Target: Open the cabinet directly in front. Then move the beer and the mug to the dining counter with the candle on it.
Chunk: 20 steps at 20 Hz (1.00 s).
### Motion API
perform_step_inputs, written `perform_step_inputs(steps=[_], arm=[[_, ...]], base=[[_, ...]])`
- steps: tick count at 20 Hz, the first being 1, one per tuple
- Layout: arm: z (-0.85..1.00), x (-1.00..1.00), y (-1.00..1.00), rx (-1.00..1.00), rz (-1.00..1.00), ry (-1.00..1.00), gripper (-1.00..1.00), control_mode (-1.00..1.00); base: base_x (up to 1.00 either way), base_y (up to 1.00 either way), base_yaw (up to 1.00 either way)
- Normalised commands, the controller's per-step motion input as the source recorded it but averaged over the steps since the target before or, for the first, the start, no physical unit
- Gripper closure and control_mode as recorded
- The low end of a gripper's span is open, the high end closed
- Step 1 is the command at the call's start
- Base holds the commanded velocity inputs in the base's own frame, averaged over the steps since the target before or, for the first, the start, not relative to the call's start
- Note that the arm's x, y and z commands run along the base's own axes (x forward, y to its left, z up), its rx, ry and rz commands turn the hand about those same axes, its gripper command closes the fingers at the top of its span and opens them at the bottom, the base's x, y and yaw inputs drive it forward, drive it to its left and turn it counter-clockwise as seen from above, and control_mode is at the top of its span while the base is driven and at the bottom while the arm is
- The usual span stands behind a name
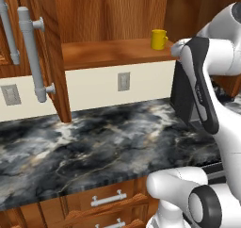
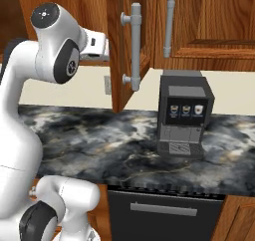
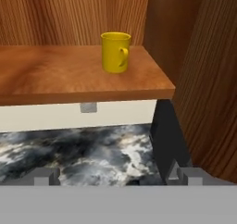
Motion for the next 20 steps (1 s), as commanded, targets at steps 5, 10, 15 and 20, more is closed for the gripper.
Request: perform_step_inputs(steps=[5,10,15,20], arm=[[0.0,0.42,-0.1,0.0,0.0,0.0,-1.0,-1.0],[0.0,0.52,-0.1,0.0,0.0,0.0,-1.0,-1.0],[0.0,0.57,-0.01,0.0,0.0,0.0,-1.0,-1.0],[0.0,0.65,0.0,0.0,0.0,0.0,-1.0,-1.0]], base=[[0.0,0.0,0.0],[0.0,0.0,0.0],[0.0,0.0,0.0],[0.0,0.0,0.0]])
